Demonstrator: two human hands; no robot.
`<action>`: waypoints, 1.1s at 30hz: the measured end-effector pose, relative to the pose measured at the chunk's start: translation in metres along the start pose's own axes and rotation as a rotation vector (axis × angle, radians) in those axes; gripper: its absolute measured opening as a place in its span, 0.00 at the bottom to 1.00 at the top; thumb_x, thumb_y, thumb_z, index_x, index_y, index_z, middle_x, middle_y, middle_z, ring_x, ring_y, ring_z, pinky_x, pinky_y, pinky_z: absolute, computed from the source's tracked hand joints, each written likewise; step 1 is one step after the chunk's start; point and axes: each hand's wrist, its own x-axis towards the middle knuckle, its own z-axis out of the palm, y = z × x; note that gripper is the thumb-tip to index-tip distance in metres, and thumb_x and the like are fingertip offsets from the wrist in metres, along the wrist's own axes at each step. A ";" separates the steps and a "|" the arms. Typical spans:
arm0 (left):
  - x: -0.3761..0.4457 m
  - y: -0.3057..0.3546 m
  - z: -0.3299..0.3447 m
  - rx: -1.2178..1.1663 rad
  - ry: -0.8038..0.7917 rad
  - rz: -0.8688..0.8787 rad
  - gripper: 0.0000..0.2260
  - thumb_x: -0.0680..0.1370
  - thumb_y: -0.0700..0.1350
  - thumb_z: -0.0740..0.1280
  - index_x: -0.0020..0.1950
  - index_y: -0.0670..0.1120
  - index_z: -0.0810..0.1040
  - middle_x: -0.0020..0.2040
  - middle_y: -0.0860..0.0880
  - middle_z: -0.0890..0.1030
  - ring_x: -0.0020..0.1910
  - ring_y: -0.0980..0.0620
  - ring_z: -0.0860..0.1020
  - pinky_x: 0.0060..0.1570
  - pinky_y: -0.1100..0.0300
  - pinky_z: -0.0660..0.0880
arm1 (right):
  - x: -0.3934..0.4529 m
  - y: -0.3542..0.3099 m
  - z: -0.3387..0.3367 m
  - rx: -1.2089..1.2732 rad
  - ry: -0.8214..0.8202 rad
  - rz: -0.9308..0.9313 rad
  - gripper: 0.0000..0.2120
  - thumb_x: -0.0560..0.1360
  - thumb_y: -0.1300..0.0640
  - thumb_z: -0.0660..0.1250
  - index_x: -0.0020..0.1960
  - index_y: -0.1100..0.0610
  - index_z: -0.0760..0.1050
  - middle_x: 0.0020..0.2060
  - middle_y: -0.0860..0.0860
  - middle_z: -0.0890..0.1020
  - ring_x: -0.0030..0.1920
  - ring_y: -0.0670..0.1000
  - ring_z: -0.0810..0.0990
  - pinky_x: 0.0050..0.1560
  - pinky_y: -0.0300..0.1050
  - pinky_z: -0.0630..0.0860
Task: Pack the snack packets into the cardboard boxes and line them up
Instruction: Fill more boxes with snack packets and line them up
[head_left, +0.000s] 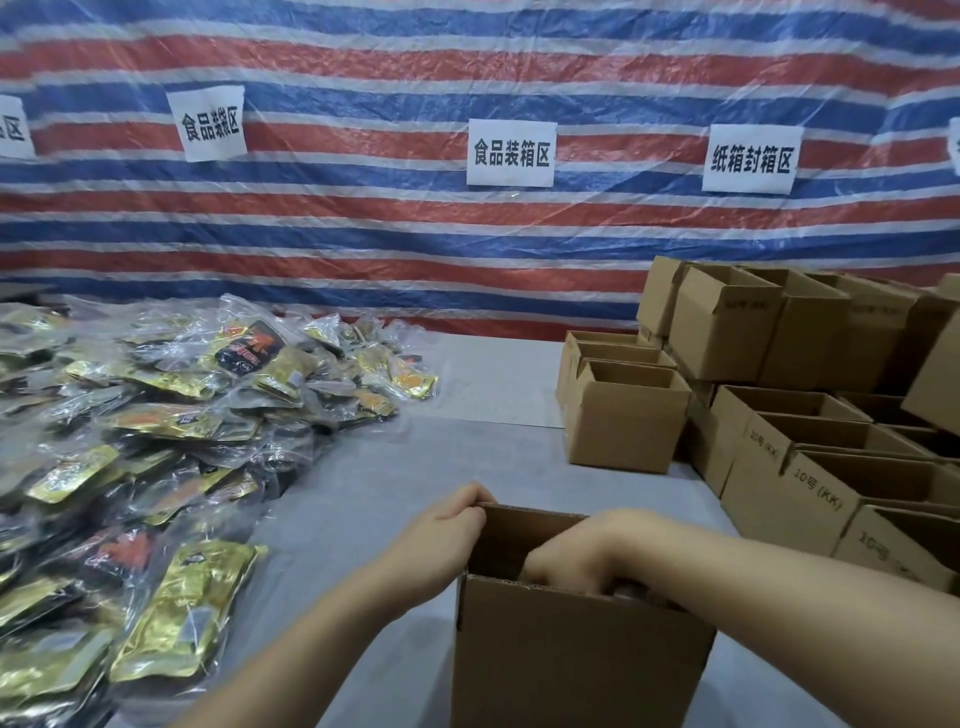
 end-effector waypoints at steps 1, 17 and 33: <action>-0.001 -0.001 0.000 0.006 -0.001 0.001 0.10 0.82 0.43 0.54 0.48 0.50 0.75 0.43 0.52 0.78 0.43 0.57 0.73 0.44 0.60 0.68 | 0.008 0.000 0.000 0.014 -0.028 -0.001 0.16 0.82 0.57 0.65 0.68 0.58 0.75 0.60 0.54 0.80 0.51 0.51 0.77 0.54 0.46 0.72; -0.023 -0.010 0.010 -0.293 0.052 -0.154 0.23 0.81 0.64 0.54 0.75 0.61 0.62 0.70 0.58 0.72 0.69 0.56 0.70 0.71 0.47 0.66 | -0.054 0.016 0.040 0.275 0.781 -0.009 0.18 0.81 0.35 0.56 0.45 0.46 0.76 0.38 0.45 0.79 0.40 0.45 0.78 0.40 0.39 0.74; 0.039 0.022 0.101 -0.222 0.182 -0.130 0.23 0.85 0.50 0.46 0.81 0.49 0.54 0.79 0.49 0.60 0.77 0.49 0.59 0.77 0.50 0.54 | -0.057 0.085 0.117 0.932 1.237 0.547 0.61 0.59 0.29 0.72 0.80 0.40 0.40 0.80 0.46 0.56 0.78 0.54 0.60 0.74 0.60 0.62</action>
